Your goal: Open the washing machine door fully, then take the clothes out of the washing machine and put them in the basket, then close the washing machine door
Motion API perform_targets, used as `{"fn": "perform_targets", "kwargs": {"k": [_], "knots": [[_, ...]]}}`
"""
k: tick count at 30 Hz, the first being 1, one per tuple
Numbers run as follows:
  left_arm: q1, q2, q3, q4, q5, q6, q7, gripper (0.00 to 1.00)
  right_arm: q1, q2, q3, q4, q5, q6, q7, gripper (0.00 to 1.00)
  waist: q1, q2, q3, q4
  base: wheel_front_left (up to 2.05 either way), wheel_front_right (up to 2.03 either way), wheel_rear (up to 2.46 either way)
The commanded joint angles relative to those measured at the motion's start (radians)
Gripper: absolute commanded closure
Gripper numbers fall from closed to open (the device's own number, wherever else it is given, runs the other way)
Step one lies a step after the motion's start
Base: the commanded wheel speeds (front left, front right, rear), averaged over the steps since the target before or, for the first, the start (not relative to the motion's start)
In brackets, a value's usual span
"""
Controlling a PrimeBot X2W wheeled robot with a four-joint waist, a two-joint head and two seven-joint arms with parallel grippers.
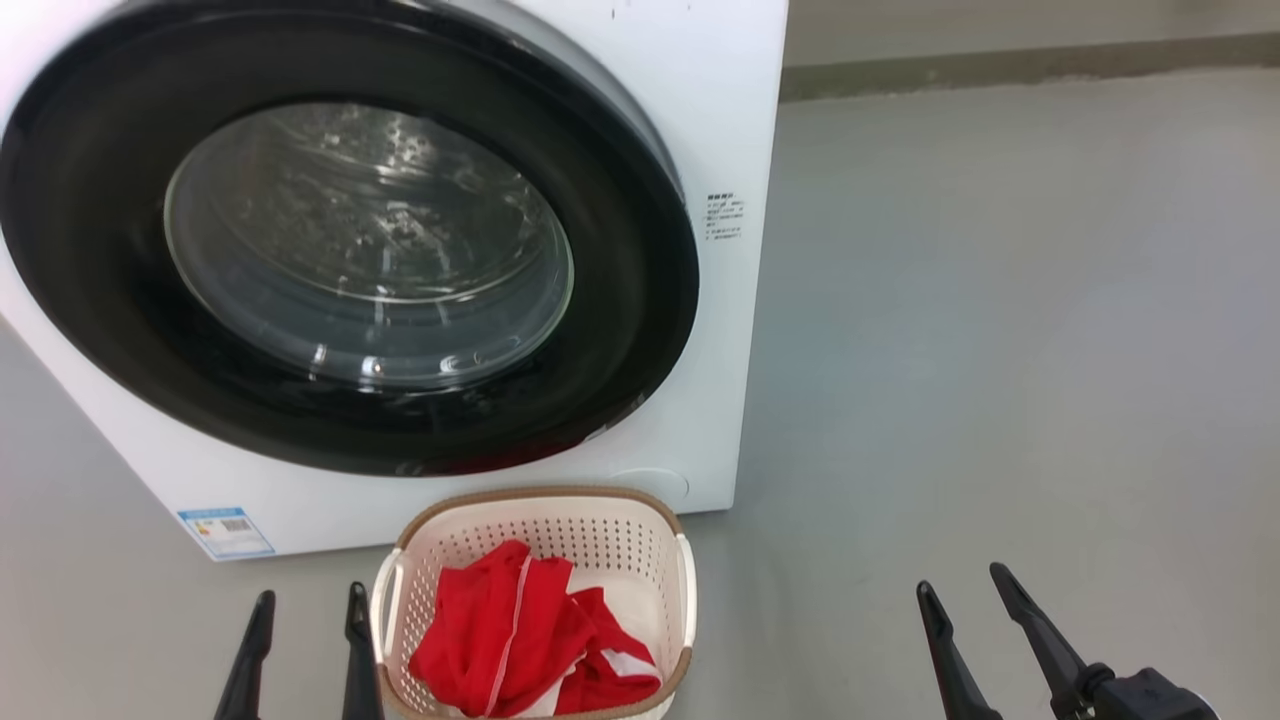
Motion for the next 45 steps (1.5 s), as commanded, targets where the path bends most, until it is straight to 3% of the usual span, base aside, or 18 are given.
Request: {"fn": "perform_targets", "kwargs": {"k": [1, 13, 29, 45], "knots": [[-0.021, 0.004, 0.047, -0.029, 0.004, 0.004, -0.009, 0.0, -0.01, -0.002, 0.021, -0.031, -0.004, -0.003, -0.006, 0.0, 0.0, 0.0, -0.013, -0.002, 0.0, 0.0, 0.0], [0.001, -0.034, 0.074, -0.005, 0.012, -0.04, -0.009, 0.0, 0.013, 0.001, 0.004, -0.036, 0.02, -0.003, -0.006, 0.0, 0.0, 0.0, -0.035, 0.003, 0.0, 0.0, 0.0], [0.015, -0.033, 0.116, 0.04, 0.033, -0.105, -0.009, 0.0, 0.025, 0.001, -0.017, -0.031, 0.027, -0.003, -0.007, 0.0, 0.0, 0.0, -0.051, 0.006, 0.0, 0.0, 0.0], [0.017, -0.033, 0.122, 0.046, 0.043, -0.134, -0.009, 0.0, 0.034, 0.001, -0.024, -0.028, 0.03, -0.003, -0.005, 0.0, 0.0, 0.0, -0.061, 0.007, 0.0, 0.0, 0.0]]}}
